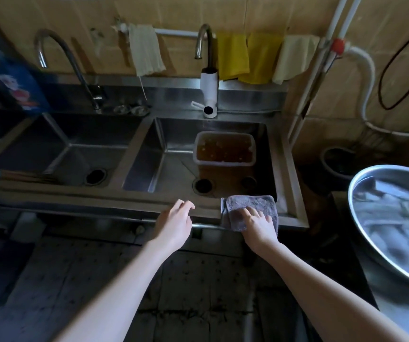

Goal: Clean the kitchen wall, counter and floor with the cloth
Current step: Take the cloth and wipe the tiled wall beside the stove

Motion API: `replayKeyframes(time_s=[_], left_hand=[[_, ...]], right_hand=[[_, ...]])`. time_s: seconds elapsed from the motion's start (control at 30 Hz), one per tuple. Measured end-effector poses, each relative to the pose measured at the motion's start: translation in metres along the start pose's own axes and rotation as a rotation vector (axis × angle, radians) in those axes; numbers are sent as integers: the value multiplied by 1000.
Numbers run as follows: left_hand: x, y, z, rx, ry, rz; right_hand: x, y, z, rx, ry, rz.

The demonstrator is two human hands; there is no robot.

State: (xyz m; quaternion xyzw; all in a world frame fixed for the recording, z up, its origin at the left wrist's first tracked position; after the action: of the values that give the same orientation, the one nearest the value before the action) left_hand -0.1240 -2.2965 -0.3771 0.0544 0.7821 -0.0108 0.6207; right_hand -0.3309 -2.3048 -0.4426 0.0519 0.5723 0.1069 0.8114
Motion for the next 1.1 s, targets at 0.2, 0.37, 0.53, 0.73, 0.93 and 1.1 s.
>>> replayKeyframes(time_s=[0.2,0.37,0.53,0.73,0.93,1.1], left_hand=[[10,-5,4,13,-2,14],[6,-10,2,28,25,9],[-2,-15,-1,43,64,-8],[-3,-11,-1,57,74,-24],[-16,-15,-14,88,90,-5],[-27,-19,-50,147,100,11]], right_hand=[[-4,-13,-7,33,53,-70],[-5,-20,-7,51,104,-26],[3,-17,-11,56,124,38],[-11,-16,-3,46,125,-49],[-53,-5,-2,89,96,-166],[-122,34,-13,67,24,-329]])
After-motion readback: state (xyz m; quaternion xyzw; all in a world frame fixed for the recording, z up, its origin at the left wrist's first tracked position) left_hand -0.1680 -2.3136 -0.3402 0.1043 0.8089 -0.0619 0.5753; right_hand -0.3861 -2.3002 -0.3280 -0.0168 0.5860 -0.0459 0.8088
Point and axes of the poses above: each hand's wrist, its own y-axis away from the middle knuckle, its own x-axis out of the palm, z = x × y, the point moved 10 cm from there along -y, towards the middle knuckle, and after that the axes turned 8 degrees about -y, right-handed, at the moved point
